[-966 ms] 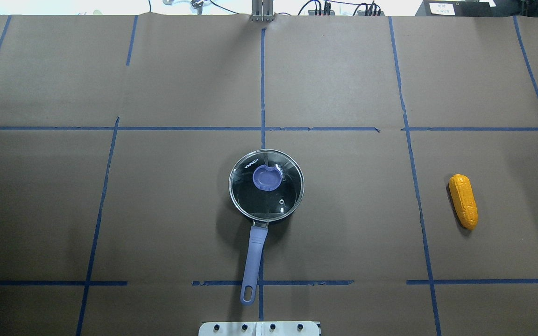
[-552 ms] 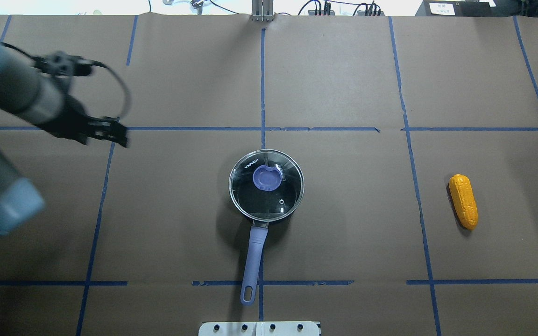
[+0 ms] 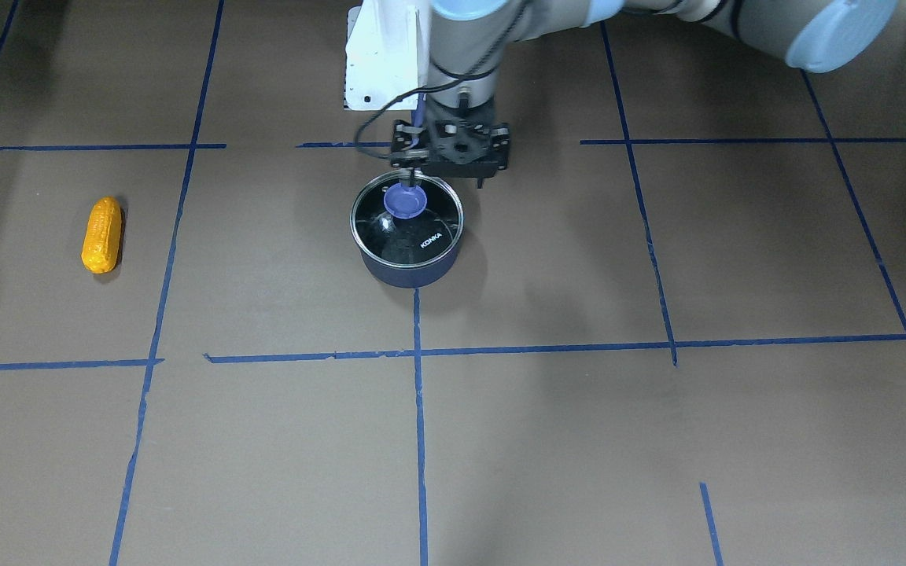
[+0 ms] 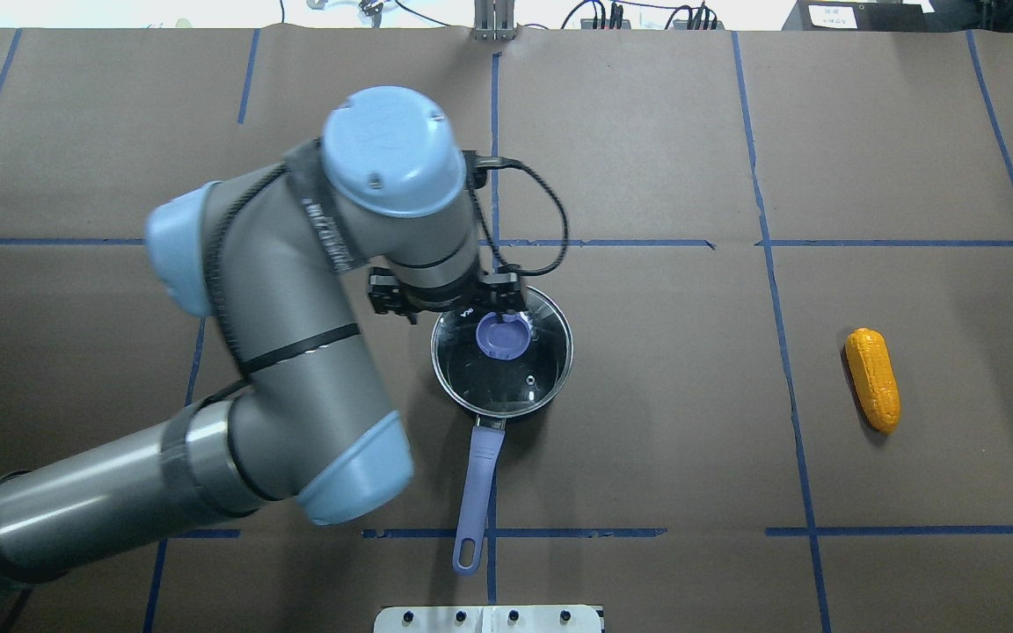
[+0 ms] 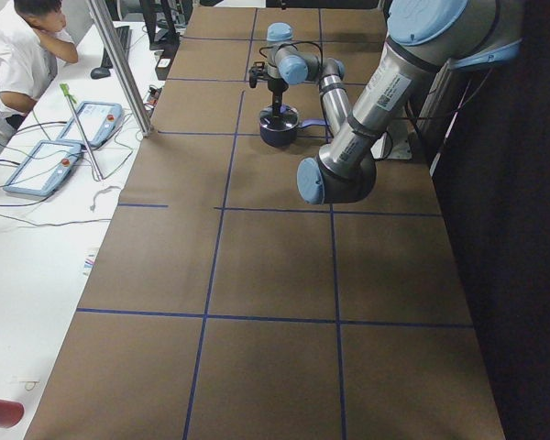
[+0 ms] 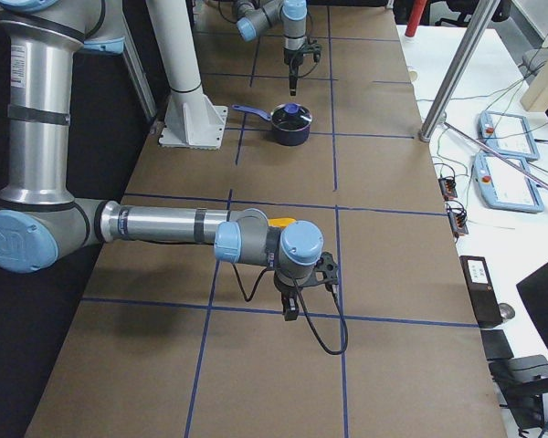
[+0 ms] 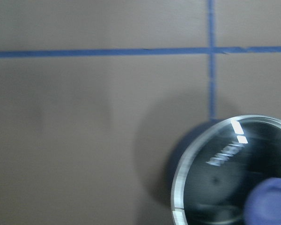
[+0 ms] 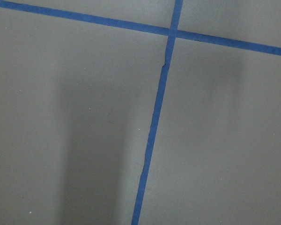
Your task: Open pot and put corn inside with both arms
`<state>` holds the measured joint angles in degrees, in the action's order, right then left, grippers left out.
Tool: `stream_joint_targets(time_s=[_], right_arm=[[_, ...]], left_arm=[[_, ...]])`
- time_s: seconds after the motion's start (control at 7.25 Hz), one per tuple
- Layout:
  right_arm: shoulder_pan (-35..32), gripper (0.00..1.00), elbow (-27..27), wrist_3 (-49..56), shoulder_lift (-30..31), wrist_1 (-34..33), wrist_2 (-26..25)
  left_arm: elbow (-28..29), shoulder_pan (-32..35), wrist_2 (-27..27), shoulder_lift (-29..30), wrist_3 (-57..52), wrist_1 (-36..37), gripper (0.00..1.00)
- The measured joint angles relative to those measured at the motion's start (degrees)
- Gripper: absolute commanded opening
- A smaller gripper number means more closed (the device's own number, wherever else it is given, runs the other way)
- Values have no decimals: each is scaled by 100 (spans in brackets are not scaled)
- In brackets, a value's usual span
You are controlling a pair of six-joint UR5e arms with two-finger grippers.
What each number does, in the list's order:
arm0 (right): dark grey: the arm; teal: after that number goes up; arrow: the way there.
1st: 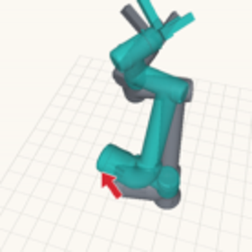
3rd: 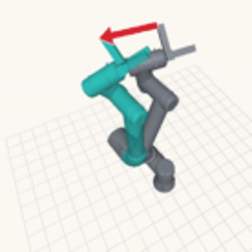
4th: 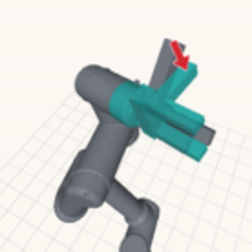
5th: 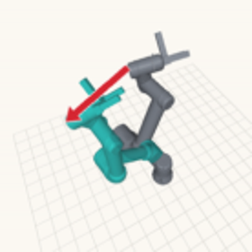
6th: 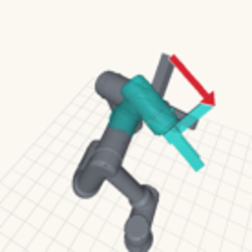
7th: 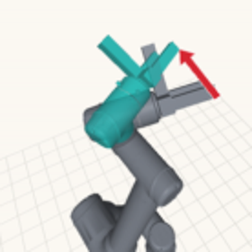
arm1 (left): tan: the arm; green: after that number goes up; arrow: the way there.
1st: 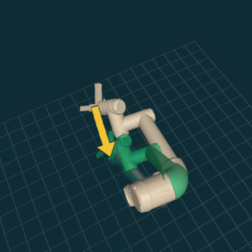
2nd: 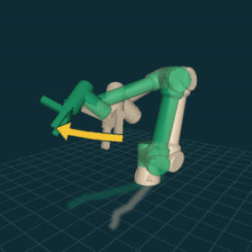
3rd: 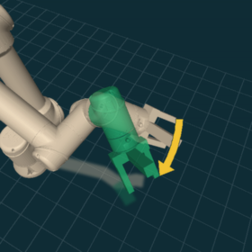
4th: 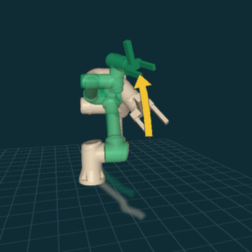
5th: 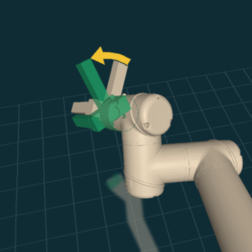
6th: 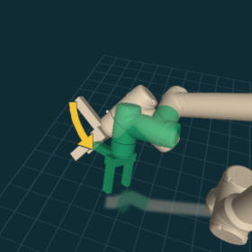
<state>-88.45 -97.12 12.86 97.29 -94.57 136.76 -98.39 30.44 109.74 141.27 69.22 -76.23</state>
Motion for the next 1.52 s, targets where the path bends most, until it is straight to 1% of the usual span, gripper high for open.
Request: stream_joint_targets(time_s=[0.28, 0.55, 0.83, 0.97, 1.1, 1.24, 1.38, 1.52], right_arm=[[2, 100, 0, 5, 0, 2, 0], [3, 100, 1, 6, 0, 2, 0], [3, 100, 7, 6, 0, 0, -6], [3, 100, 10, 6, 0, 0, -8], [2, 100, 20, 6, 0, 0, -8], [3, 100, 28, 6, 0, 0, -8], [3, 100, 31, 6, 0, 0, -9], [3, 100, 33, 6, 0, 0, -9]], left_arm=[[355, -197, -97, 224, 50, -169, 100], [554, -243, -110, 250, 33, -314, 100], [831, -249, -111, 252, 30, -607, 100], [930, -249, -109, 252, 32, -717, 87], [974, -249, -105, 252, 42, -764, 36], [989, -249, -103, 252, 60, -775, 10], [989, -248, -103, 250, 71, -767, 4], [977, -240, -104, 247, 74, -750, 2]])
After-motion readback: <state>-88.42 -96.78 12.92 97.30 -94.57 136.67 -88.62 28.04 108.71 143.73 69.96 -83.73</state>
